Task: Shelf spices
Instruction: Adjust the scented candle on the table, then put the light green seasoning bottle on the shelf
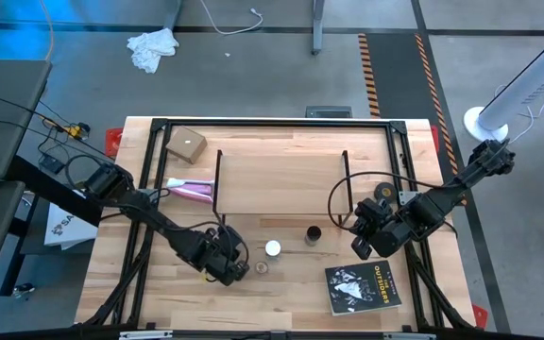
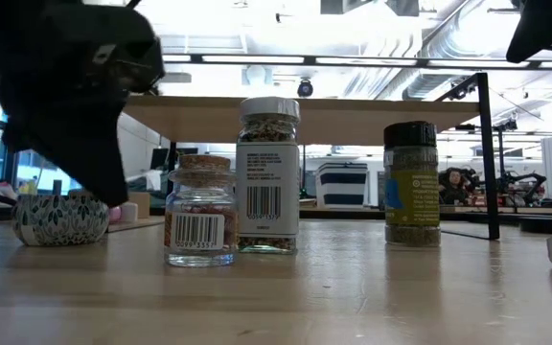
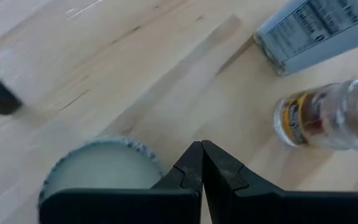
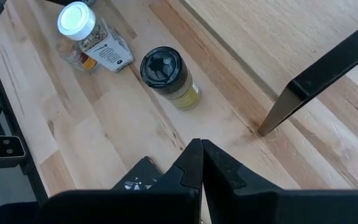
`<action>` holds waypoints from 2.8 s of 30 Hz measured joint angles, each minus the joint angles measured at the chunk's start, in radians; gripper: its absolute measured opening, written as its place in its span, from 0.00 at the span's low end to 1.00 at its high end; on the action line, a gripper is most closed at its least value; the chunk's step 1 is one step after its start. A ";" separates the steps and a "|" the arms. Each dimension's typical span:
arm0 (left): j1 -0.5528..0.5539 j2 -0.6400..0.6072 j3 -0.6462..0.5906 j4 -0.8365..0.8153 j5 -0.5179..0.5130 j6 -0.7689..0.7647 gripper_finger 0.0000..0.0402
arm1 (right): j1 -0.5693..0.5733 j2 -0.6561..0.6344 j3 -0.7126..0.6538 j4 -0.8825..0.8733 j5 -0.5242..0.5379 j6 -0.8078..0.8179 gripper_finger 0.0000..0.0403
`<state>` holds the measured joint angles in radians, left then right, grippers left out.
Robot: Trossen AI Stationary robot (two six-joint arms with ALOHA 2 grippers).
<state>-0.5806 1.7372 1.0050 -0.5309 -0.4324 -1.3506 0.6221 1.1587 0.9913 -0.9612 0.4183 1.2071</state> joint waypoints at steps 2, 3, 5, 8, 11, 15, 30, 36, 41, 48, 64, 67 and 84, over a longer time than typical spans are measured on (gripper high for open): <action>-0.010 0.001 0.000 -0.044 0.002 -0.018 0.00 | 0.000 0.000 0.000 0.000 0.000 0.000 0.00; -0.015 0.001 0.000 -0.072 0.005 -0.029 0.00 | 0.000 0.000 0.000 0.000 0.000 0.000 0.00; -0.029 0.000 0.000 -0.145 0.004 -0.049 0.00 | 0.000 0.000 0.000 0.000 0.001 0.000 0.00; -0.053 -0.002 0.000 -0.251 0.010 -0.088 0.00 | 0.000 0.000 0.000 0.000 0.001 0.000 0.00; -0.082 -0.002 0.000 -0.351 0.035 -0.133 0.00 | 0.000 0.000 0.000 0.001 0.001 0.000 0.00; -0.126 -0.002 0.000 -0.499 0.088 -0.193 0.00 | 0.000 0.000 0.000 0.001 0.028 0.002 0.00; -0.268 -0.308 0.192 -0.658 -0.016 -0.355 0.00 | 0.107 0.000 0.078 0.068 -0.136 -0.060 0.00; -0.235 -0.399 0.218 -0.601 -0.097 -0.235 0.00 | 0.073 0.083 0.054 0.289 -0.048 -0.163 0.00; -0.159 -0.382 0.216 -0.623 0.019 -0.136 0.01 | -0.033 0.192 0.053 0.428 -0.215 -0.439 0.07; -0.133 -0.377 0.216 -0.628 0.004 -0.130 0.14 | -0.119 0.309 0.123 0.369 -0.250 -0.674 0.38; -0.140 -0.358 0.121 -0.517 -0.045 -0.138 0.46 | -0.164 0.439 0.275 0.109 -0.216 -0.823 0.72; -0.139 -0.356 0.071 -0.481 -0.049 -0.139 0.49 | -0.164 0.444 0.277 0.069 -0.212 -0.821 0.72; -0.129 -0.355 -0.043 -0.311 0.004 -0.121 0.56 | -0.252 0.535 0.277 0.064 -0.179 -0.702 0.72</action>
<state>-0.7094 1.3819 0.9615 -0.8417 -0.4280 -1.4715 0.3706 1.6939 1.2686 -0.8974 0.2390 0.5056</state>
